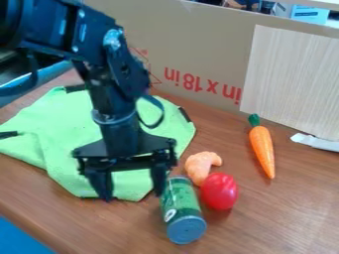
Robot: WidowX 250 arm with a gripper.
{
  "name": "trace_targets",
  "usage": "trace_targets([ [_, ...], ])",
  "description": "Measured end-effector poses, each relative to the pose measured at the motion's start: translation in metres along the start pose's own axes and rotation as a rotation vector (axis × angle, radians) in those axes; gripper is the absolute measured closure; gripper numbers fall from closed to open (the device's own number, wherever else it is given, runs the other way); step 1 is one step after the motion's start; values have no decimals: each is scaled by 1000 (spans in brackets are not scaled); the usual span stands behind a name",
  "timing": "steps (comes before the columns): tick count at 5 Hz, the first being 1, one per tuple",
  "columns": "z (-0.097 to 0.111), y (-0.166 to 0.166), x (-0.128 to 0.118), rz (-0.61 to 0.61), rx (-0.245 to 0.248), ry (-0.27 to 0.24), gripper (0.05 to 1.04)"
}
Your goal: Put the blue object on the top right of the cloth
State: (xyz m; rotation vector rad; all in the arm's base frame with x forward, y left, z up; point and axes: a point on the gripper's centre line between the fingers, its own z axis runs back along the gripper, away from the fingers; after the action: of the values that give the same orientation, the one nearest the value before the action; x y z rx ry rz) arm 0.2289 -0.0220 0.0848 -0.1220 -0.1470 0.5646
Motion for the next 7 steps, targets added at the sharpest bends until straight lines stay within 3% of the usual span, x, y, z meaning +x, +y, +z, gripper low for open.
trace_targets([
  [1,-13,-16,-7,-37,28,-18,83],
  [2,-26,-29,-8,-62,11,-68,83],
  [4,-44,-26,-1,-24,65,-103,131],
  [5,-47,-22,8,-6,76,-120,224],
  [6,-45,-19,6,-31,82,-105,224],
  [7,-27,-17,9,-25,50,-107,224],
])
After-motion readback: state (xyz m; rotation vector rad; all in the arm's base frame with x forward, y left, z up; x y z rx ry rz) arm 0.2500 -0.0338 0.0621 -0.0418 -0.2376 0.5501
